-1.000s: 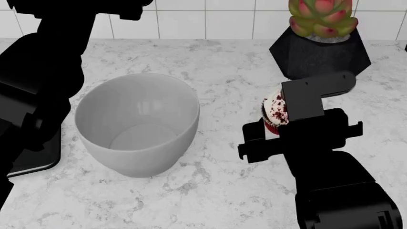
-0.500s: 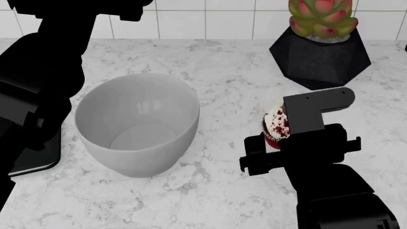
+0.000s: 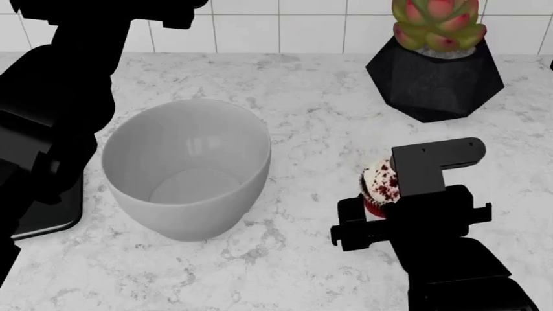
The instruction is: Move the fresh-baked cupcake off the tray onto the counter, and place the bowl used for mixing into the sink.
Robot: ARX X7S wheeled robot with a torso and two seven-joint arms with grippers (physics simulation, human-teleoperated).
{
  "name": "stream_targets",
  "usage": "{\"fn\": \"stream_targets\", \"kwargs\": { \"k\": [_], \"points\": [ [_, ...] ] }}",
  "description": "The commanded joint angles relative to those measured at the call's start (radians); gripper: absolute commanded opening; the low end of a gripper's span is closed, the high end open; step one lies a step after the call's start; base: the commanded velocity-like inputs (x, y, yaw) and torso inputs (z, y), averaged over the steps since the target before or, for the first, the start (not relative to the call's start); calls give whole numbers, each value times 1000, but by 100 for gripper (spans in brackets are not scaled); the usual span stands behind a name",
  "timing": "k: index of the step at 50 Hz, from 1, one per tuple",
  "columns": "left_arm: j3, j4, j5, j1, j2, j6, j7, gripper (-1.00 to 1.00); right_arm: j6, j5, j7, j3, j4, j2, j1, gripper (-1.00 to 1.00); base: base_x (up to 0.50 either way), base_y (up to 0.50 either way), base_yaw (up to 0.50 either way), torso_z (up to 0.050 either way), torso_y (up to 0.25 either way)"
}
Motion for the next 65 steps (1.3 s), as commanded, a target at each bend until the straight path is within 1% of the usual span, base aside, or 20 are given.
{"fn": "stream_targets", "kwargs": {
  "k": [1, 9, 16, 17, 26, 33, 42, 48, 53, 60, 65],
  "points": [
    [-7, 16, 0, 9, -8, -3, -9, 100, -17, -13, -21, -8, 48, -8, -30, -100, 0, 0, 0, 0, 0],
    [-5, 19, -1, 11, -8, -3, -12, 100, 21, -6, -18, -15, 17, -8, -20, -100, 0, 0, 0, 0, 0],
    [-4, 21, -5, 10, -9, -5, -12, 100, 5, -8, -28, -22, 42, -6, -9, -100, 0, 0, 0, 0, 0],
    [-4, 21, -5, 10, -10, -5, -12, 100, 1, -9, -29, -22, 44, -5, -9, 100, 0, 0, 0, 0, 0],
    [-2, 23, -7, 10, -10, -5, -12, 100, -26, -10, -39, -26, 69, -3, -9, 100, 0, 0, 0, 0, 0],
    [-1, 8, -8, 6, -5, 0, -7, 100, 12, -2, -30, -25, 30, 1, 0, 100, 0, 0, 0, 0, 0],
    [3, 3, -9, 5, -3, 0, -6, 100, 137, 28, 2, -8, -141, 24, -30, 100, 0, 0, 0, 0, 0],
    [5, 11, -11, 6, -7, -2, -10, 100, 154, 39, 8, 2, -191, 41, -66, 100, 0, 0, 0, 0, 0],
    [6, 4, -10, 5, -4, 0, -8, 100, 213, 56, 28, 17, -264, 50, -86, 100, 0, 0, 0, 0, 0],
    [9, 12, -12, 6, -7, -4, -11, 100, 317, 85, 62, 56, -389, 74, -119, 100, 0, 0, 0, 0, 0],
    [10, 20, -14, 8, -10, -8, -17, 100, 427, 103, 89, 63, -519, 107, -125, 100, 0, 0, 0, 0, 0]
  ]
}}
